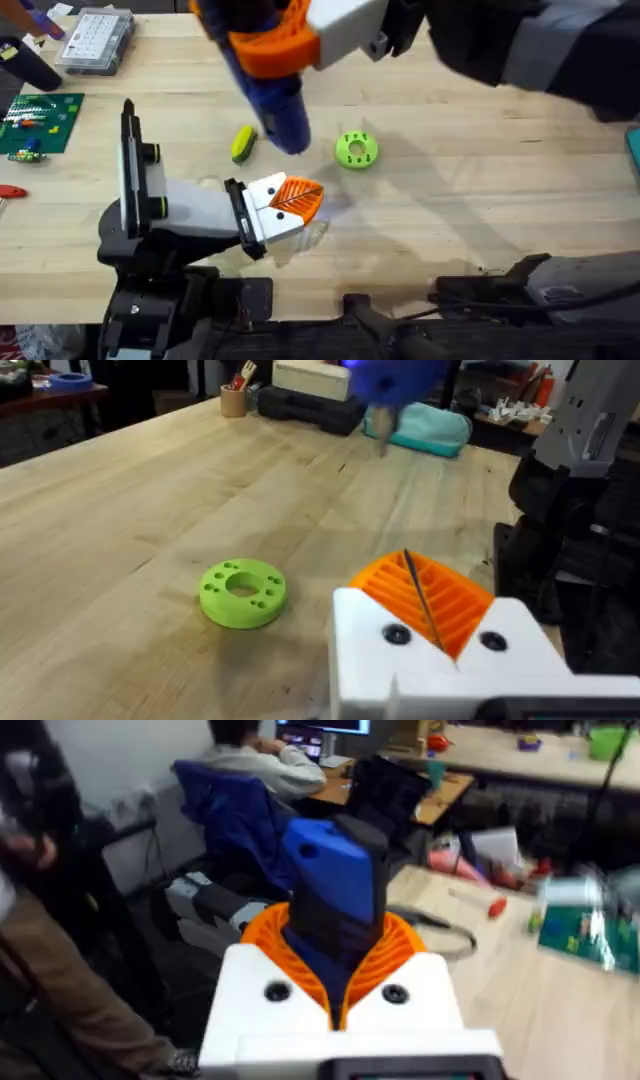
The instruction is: Pick up the gripper from the table and insert it into the empty holder that is missing its gripper. Then pick up a screw, insert it into the mounting hole, and use the screwdriver to tighten it. Finally, clean up the table by picking up the vegetable and placing it into the bucket.
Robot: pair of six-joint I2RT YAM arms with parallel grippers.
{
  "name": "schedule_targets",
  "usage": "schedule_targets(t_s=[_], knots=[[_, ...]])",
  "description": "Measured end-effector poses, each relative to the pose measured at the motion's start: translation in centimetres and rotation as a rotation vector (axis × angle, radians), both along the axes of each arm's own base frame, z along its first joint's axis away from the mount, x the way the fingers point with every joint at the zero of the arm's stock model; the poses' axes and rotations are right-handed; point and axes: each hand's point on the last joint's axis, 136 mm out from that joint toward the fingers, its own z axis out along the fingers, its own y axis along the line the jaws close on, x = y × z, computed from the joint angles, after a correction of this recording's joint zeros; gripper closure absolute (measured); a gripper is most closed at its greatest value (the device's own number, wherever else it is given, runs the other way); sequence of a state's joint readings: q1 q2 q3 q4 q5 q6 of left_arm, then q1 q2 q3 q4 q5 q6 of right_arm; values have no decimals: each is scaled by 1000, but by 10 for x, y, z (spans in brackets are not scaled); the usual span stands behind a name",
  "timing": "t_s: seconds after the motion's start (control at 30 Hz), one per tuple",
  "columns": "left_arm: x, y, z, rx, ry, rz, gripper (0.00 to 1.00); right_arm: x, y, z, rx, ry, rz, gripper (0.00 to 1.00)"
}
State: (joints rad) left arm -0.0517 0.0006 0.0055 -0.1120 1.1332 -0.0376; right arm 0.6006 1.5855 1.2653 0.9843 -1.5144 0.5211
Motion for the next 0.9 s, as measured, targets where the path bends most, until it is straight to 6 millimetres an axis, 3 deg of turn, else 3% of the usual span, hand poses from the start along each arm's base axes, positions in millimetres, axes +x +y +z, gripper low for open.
schedule_targets(t_s=[0.13,0.23,0.33,0.5,0.7,0.9], knots=[[0,0,0,0,0,0,985,33,-5,-22,-92,149,-83,970],[0,0,0,0,0,0,985,71,-7,-49,-152,257,-253,968],[0,0,0,0,0,0,985,110,-11,-84,-207,248,-458,970],[0,0,0,0,0,0,985,150,-34,-120,-287,161,-663,968],[0,0,0,0,0,0,985,182,-95,-173,-503,174,-880,970],[0,0,0,0,0,0,985,193,-161,-231,-839,70,-1069,969]])
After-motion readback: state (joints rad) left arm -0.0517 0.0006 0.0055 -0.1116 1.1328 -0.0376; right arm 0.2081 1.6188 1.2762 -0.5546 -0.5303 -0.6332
